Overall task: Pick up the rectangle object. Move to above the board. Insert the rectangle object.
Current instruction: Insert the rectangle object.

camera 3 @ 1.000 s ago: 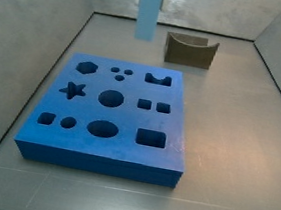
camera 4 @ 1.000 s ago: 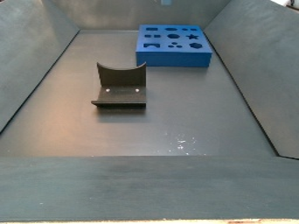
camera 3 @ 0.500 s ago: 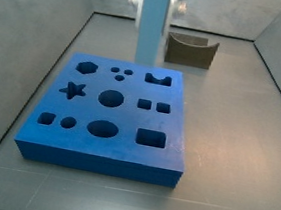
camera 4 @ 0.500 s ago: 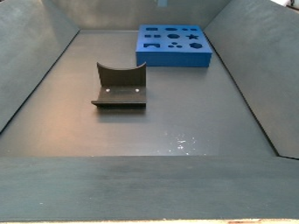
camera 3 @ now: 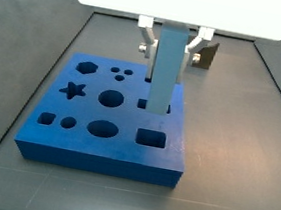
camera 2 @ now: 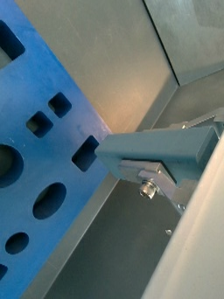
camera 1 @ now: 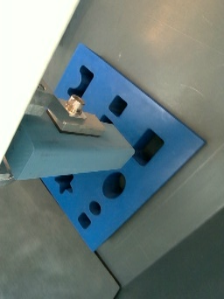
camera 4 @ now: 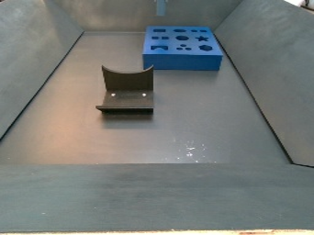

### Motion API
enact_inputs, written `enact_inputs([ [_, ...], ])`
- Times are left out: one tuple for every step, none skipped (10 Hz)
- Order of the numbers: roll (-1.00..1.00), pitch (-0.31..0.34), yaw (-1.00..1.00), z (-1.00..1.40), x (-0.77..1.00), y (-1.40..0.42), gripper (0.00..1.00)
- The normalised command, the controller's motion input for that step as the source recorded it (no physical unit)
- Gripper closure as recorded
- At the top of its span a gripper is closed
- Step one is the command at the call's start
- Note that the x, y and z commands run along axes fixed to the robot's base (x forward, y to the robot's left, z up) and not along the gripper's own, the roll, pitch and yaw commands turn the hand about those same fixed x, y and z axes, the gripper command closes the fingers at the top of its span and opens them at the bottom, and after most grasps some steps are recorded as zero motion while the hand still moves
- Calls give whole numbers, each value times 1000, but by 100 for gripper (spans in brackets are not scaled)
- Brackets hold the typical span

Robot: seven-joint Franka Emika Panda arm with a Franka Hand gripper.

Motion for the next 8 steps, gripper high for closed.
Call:
enact_inputs([
  [0, 0, -894, -46, 103, -6, 100],
  [0, 0, -1000, -120, 0, 0, 100],
  [0, 0, -1000, -129, 0, 0, 100],
  [0, 0, -1000, -143, 0, 0, 100],
  [0, 0, -1000, -157, 0, 0, 100],
  [0, 0, -1000, -183, 0, 0, 100],
  [0, 0, -1000, -186, 0, 0, 100],
  [0, 0, -1000, -240, 0, 0, 100],
])
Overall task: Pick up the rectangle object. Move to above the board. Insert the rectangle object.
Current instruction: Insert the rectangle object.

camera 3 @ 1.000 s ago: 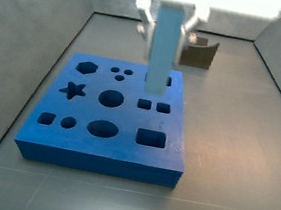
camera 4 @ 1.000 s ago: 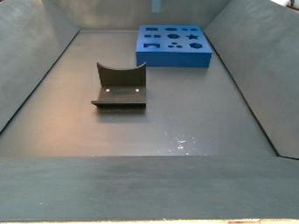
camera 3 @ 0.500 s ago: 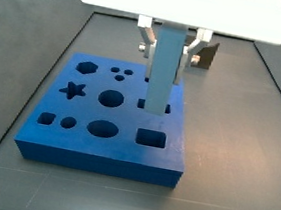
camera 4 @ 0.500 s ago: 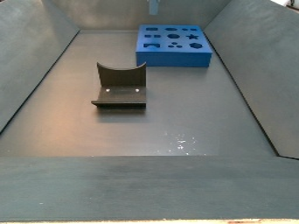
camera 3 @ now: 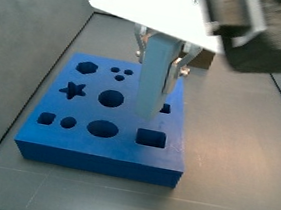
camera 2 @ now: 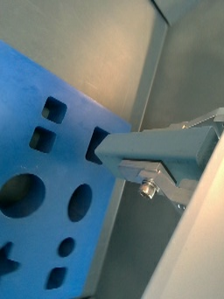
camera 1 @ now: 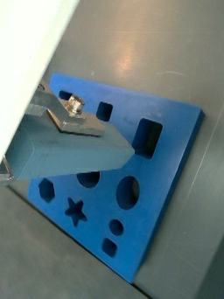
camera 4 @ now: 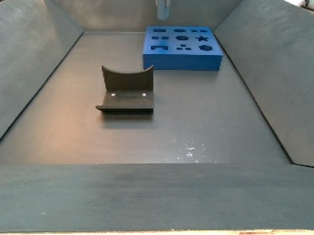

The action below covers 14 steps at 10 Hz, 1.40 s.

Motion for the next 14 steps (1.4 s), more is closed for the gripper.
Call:
enact_inputs([
  [0, -3, -1000, -286, 0, 0, 100],
  [0, -9, -1000, -311, 0, 0, 100],
  [0, -3, -1000, -317, 0, 0, 100],
  [0, 0, -1000, -331, 0, 0, 100],
  [-9, 0, -1000, -337, 0, 0, 100],
  [0, 0, -846, -126, 0, -60, 100],
  [0, 0, 0, -11, 0, -26, 100],
  [0, 0, -283, 554, 369, 6, 100],
  [0, -60, -314, 1000, 380, 111, 100],
  [0, 0, -314, 454, 117, 0, 100],
  [0, 0, -23, 0, 0, -17, 100],
  [-69, -34, -1000, 0, 0, 0, 100],
  [-57, -80, -1000, 0, 0, 0, 100],
  [-60, -83, -1000, 0, 0, 0, 100],
])
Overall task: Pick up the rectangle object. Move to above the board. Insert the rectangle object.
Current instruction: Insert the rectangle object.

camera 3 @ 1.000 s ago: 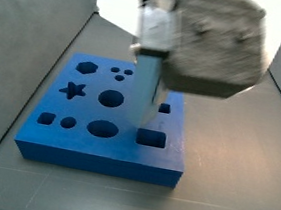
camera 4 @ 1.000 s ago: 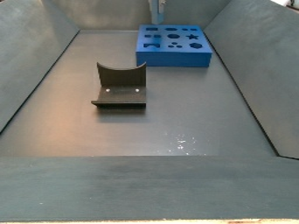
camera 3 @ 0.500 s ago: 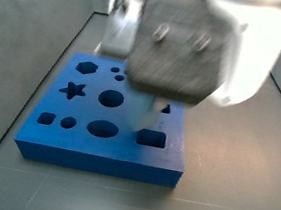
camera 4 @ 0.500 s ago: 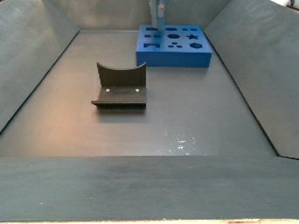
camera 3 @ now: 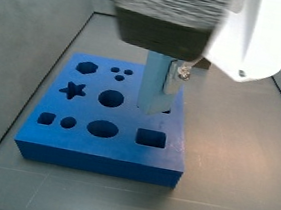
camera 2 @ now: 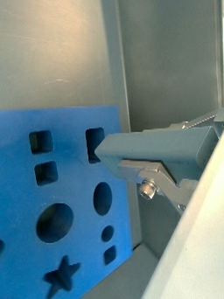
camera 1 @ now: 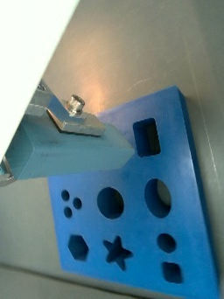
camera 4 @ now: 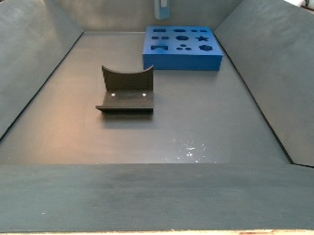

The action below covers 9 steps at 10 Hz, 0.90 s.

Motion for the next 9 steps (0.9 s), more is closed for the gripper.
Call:
enact_inputs([
  [-66, -86, -1000, 0, 0, 0, 100],
  [-97, -109, -1000, 0, 0, -3, 100],
  [-106, -123, -1000, 0, 0, -6, 100],
  [-109, -126, -1000, 0, 0, -6, 100],
  [-123, -137, -1000, 0, 0, -9, 100],
  [-137, -143, -1000, -3, 0, -11, 100],
  [-177, -191, -1000, -74, 0, -23, 100],
  [-157, -243, -566, 0, -94, 0, 100],
  [-120, -160, -11, 0, -54, 0, 100],
])
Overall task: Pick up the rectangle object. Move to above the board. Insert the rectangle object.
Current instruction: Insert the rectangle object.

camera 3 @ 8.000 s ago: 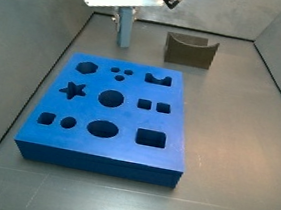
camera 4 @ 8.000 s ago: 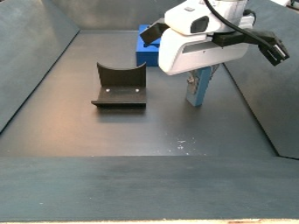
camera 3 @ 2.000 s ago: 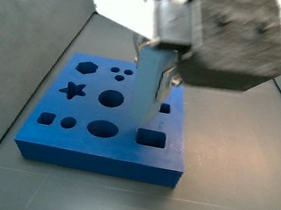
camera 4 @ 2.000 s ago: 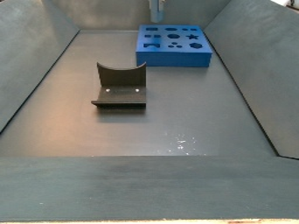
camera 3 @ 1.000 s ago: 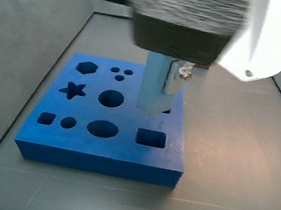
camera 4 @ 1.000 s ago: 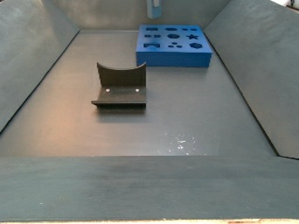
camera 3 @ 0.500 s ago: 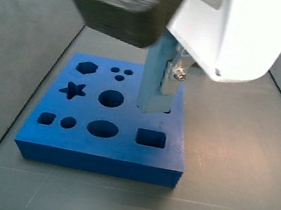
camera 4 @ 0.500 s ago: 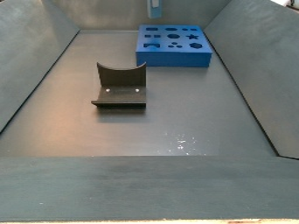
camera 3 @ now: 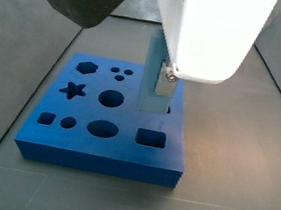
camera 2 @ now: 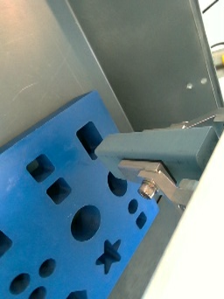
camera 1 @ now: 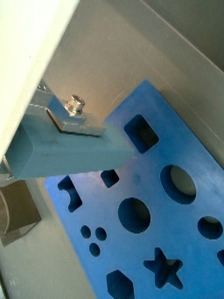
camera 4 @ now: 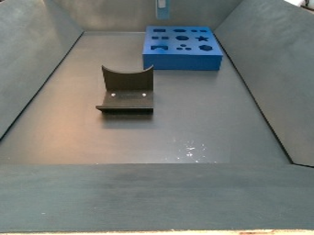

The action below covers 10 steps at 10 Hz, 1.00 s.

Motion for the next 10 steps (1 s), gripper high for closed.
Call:
enact_inputs([
  [0, -86, -123, -194, 357, -326, 100],
  [0, -94, -229, -149, 494, -517, 100],
  [0, -37, -209, 0, 340, -203, 100],
  [0, 0, 0, -57, 0, -51, 100],
  [-451, 0, -500, -40, 711, 169, 100],
  [-257, 0, -377, 0, 163, 131, 100],
  [0, 0, 0, -26, 20, 0, 100],
  [-131, 0, -977, -194, 83, 0, 100],
  [0, 14, -786, -11, -40, 0, 100],
  [0, -9, 0, 0, 0, 0, 100],
])
